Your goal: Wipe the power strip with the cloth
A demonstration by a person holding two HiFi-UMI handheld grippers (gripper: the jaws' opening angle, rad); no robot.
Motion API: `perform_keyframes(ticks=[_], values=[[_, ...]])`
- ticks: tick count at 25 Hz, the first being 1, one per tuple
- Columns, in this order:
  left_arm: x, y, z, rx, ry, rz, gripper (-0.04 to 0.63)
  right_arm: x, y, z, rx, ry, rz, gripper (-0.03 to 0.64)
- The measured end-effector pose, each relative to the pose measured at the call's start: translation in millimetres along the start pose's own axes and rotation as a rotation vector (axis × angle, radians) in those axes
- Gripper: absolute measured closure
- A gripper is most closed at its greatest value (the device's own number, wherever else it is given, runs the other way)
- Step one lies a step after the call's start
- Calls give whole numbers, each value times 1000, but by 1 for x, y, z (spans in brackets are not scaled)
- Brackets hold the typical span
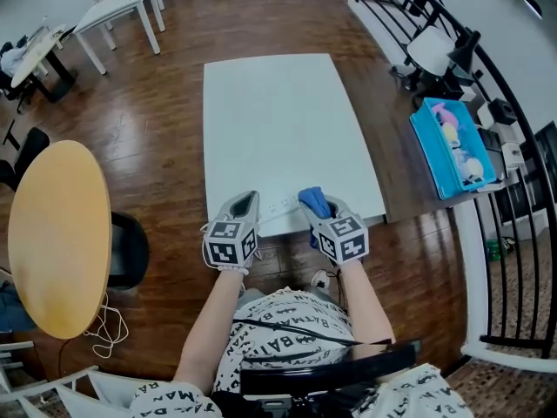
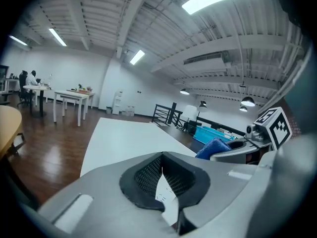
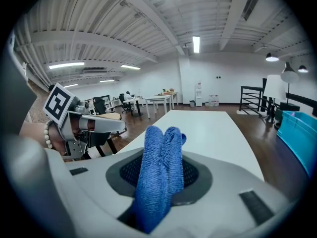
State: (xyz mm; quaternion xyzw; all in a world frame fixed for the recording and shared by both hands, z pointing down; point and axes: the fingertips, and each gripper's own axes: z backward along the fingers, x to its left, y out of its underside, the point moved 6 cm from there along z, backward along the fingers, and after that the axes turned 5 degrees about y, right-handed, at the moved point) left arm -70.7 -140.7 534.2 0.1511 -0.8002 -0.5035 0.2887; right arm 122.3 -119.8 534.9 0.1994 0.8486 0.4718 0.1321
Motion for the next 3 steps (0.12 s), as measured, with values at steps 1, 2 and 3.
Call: perform_keyframes(ticks=[1, 2, 3], values=[[-3, 2, -1, 8, 2, 4, 591, 0, 1, 1, 1, -1, -2, 486], [-6, 5, -2, 16, 5, 8, 591, 0, 2, 1, 3, -2, -3, 486], [-9, 7, -4, 24, 8, 12, 591, -1, 3, 2, 4, -2, -4, 486]])
